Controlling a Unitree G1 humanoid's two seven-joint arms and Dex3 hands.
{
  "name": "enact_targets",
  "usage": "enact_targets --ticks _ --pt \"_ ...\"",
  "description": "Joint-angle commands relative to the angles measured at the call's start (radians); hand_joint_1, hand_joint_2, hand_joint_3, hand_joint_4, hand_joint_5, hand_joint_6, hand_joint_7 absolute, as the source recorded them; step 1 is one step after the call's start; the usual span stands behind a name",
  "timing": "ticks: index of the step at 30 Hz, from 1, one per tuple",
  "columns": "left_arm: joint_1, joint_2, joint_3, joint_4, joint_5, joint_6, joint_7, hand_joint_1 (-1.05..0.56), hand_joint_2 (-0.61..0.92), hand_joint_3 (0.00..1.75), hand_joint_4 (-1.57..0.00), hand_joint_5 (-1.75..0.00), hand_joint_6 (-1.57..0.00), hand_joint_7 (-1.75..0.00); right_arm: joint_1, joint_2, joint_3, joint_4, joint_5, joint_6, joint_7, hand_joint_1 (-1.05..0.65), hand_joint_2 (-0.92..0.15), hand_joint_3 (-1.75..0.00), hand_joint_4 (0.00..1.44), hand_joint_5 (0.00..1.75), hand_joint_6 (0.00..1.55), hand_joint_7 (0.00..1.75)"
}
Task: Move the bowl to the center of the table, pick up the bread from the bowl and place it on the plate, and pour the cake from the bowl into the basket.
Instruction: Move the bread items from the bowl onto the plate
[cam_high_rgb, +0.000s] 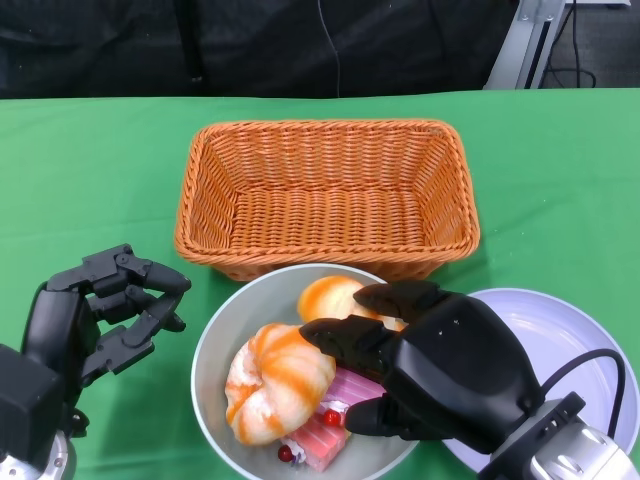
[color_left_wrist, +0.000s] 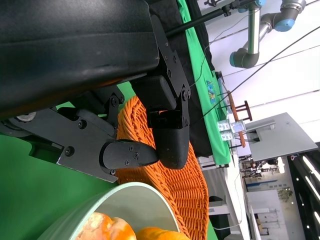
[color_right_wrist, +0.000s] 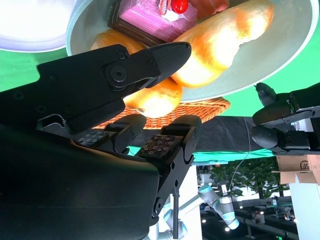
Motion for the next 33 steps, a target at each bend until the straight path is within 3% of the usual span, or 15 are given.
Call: enact_targets --ticks 1,24,33 --pt "0.009 0.023 0.005 0.005 -0.009 -0.018 -0.006 -0.22 0.83 0.37 -0.92 -1.20 -0.99 -0.88 -0.016 -0.004 0.004 0.007 -0.027 0.019 0.008 -0.78 -0.91 -0.01 0.86 0.03 0.62 0.00" --pt "0.004 0.029 0.002 0.040 -0.003 -0.044 0.008 -0.24 0.87 0.30 -0.91 -1.20 -0.97 -0.89 -0.037 -0.002 0.013 0.049 -0.087 0.046 -0.041 -0.77 -0.92 -0.06 0.83 0.01 0.60 0.00" --pt "0.000 0.030 -0.001 0.054 0.003 -0.055 0.010 -0.25 0.88 0.28 -0.90 -1.21 -0.97 -0.90 -0.077 -0.001 0.028 0.144 -0.106 0.055 -0.098 -0.76 -0.92 -0.06 0.86 0.02 0.61 0.00"
